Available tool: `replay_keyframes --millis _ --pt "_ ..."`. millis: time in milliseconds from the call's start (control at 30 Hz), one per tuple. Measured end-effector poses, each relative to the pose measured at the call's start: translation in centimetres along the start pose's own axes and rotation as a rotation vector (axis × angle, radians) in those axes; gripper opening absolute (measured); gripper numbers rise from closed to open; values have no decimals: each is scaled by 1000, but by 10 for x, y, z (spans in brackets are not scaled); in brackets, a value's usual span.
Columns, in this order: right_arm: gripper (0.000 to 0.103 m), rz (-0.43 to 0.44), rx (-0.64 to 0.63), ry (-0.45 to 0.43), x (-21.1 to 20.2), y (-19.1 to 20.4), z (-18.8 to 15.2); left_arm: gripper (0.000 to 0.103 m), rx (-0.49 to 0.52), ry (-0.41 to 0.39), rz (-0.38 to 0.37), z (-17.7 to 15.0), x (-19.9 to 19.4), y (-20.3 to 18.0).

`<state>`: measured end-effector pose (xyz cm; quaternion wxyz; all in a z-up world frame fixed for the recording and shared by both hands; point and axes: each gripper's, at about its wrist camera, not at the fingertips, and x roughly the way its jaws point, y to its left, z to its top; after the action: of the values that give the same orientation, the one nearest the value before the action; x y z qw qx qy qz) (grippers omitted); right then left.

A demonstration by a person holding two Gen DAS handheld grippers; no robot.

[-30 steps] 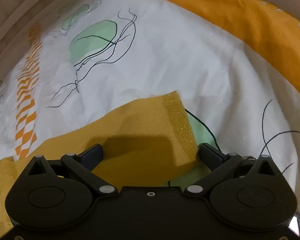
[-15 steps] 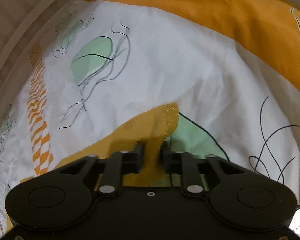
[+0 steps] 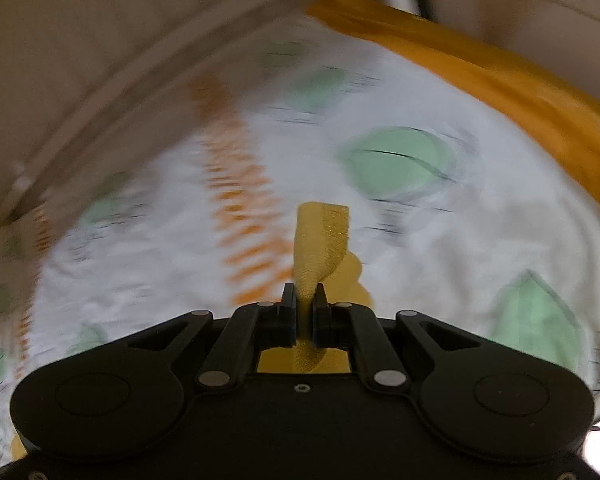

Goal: Fold small clothes
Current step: 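Carry the sleeve across the sweater body and open the right gripper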

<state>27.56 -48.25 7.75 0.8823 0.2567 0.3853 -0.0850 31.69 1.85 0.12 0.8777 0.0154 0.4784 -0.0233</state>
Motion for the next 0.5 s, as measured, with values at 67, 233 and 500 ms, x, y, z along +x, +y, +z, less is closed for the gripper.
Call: replay_keyframes --millis 67,233,500 --pt "14 42 -44 1 -1 39 -1 67 -8 8 14 3 -4 6" --pt "14 163 -121 38 13 128 -14 67 -26 -5 10 8 -16 21" --pt "14 286 -242 144 62 246 -74 67 -71 -4 16 12 -24 49"
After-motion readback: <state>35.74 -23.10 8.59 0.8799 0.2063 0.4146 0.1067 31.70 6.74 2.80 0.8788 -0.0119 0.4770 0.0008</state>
